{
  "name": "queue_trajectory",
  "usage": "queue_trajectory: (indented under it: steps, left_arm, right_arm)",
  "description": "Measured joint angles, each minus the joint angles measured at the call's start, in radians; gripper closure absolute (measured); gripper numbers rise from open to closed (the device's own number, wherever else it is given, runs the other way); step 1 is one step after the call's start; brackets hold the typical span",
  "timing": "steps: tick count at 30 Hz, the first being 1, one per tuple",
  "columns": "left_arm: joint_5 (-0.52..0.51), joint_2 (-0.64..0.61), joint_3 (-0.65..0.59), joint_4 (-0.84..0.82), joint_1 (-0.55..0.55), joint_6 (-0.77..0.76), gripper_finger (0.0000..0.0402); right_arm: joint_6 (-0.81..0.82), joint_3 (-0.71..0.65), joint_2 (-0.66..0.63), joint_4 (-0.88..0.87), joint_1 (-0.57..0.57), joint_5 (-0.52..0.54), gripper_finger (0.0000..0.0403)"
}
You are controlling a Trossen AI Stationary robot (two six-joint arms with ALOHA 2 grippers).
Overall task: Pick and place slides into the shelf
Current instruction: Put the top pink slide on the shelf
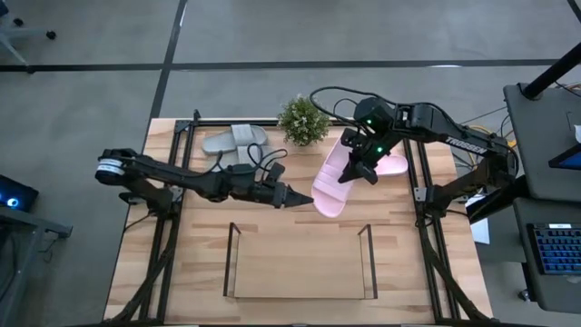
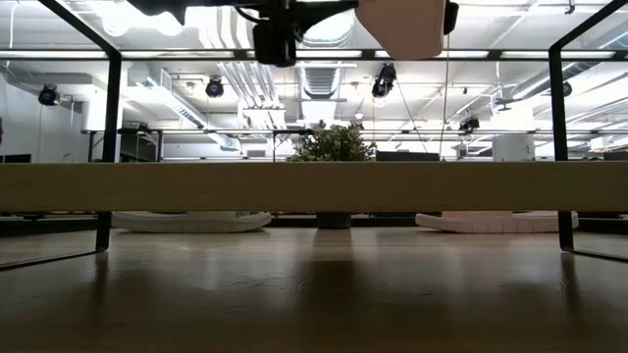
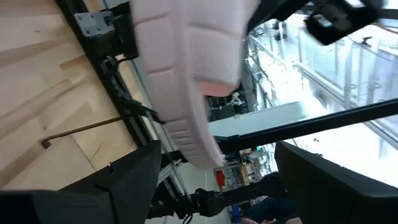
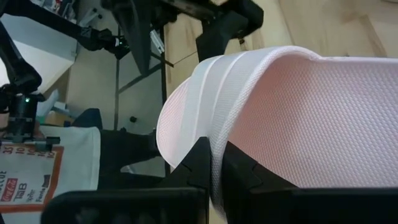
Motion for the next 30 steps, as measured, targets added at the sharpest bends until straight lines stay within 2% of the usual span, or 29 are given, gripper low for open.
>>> queue_trajectory:
  steps: [10, 30]
  left_arm:
    - [0.008, 0.072, 0.053, 0.003, 0.000, 0.001, 0.0103]
    - [0.008, 0.074, 0.056, -0.012, 0.039, 0.003, 0.0103]
  right_arm:
    - [0.000, 0.000, 0.000, 0.001, 0.000, -0.016, 0.0392]
    - [0.018, 0.000, 0.000, 0.067, 0.000, -0.053, 0.0392]
